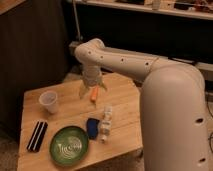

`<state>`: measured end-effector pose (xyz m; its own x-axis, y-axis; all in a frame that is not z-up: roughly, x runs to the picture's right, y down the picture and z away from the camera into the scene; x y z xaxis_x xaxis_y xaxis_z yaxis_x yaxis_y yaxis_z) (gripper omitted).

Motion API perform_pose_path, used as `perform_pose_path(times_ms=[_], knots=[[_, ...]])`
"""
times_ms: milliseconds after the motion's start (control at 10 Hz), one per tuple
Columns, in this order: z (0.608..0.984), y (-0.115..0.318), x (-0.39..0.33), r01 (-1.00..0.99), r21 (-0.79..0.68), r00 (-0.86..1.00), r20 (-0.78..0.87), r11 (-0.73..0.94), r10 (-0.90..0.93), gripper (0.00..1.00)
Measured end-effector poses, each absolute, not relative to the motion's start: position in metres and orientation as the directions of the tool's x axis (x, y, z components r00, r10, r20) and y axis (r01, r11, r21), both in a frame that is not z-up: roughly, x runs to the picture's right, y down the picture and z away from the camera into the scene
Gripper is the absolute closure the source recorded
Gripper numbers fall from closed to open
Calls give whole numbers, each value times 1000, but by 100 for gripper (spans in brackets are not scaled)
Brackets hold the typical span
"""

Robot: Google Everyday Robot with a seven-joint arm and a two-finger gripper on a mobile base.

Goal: Place the pepper in the ceramic cup

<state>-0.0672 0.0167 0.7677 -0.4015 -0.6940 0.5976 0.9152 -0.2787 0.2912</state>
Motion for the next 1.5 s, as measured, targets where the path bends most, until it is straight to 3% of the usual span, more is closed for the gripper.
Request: perform_pose_path(times_ms=[600, 1100, 1500], knots=[[782, 6, -72, 921, 279, -386, 561, -272, -733, 20], [862, -64, -80, 957, 219, -276, 503, -188, -819, 20], [894, -56, -76, 982, 135, -184, 539, -131, -822, 20]])
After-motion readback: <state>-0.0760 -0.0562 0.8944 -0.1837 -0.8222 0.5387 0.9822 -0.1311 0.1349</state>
